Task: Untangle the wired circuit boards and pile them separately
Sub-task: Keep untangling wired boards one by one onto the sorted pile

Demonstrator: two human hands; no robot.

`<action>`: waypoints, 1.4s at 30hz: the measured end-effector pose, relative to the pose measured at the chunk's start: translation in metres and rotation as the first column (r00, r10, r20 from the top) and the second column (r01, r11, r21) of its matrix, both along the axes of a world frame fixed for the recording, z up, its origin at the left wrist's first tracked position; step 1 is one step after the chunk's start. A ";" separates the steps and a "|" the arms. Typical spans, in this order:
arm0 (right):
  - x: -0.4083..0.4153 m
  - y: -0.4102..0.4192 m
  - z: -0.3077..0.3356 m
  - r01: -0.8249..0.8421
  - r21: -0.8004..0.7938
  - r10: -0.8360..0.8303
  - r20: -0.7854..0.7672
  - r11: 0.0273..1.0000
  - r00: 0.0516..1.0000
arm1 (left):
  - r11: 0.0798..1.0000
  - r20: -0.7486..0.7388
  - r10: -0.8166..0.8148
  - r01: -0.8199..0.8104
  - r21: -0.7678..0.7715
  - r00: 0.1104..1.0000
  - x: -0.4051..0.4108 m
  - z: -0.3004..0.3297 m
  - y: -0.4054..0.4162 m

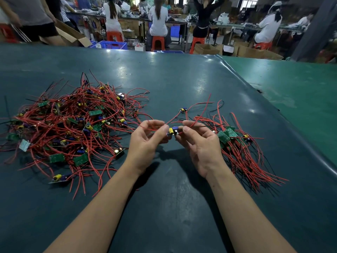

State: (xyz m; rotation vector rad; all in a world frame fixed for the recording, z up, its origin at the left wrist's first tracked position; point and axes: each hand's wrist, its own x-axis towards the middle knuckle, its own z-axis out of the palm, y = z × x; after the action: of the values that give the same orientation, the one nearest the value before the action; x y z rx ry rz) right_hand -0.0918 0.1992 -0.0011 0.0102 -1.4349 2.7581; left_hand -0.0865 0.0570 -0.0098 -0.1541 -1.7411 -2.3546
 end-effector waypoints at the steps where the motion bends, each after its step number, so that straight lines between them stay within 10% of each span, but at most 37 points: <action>1: 0.000 0.000 0.000 -0.007 -0.003 0.007 -0.018 1.000 1.000 | 0.999 -0.004 -0.029 0.028 -0.044 1.000 0.000 0.000 0.001; 17: 0.004 -0.001 0.006 0.118 0.194 -0.141 0.111 0.974 0.984 | 0.994 0.000 0.000 0.000 -0.114 1.000 0.001 0.000 -0.001; 27: 0.007 -0.003 0.001 -0.102 0.259 0.078 0.101 0.960 0.992 | 0.989 0.029 -0.037 0.040 -0.142 0.999 0.002 -0.001 -0.001; 42: -0.009 0.019 0.002 0.508 0.186 -0.516 -0.007 0.841 0.857 | 0.984 -0.037 -0.032 0.025 -0.178 0.999 0.006 0.004 0.002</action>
State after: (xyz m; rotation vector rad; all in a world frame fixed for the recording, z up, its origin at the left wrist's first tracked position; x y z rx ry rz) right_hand -0.1008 0.2180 0.0008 -0.3766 -1.4344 2.1995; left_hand -0.0804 0.0591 -0.0061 -0.2542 -1.9410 -2.1965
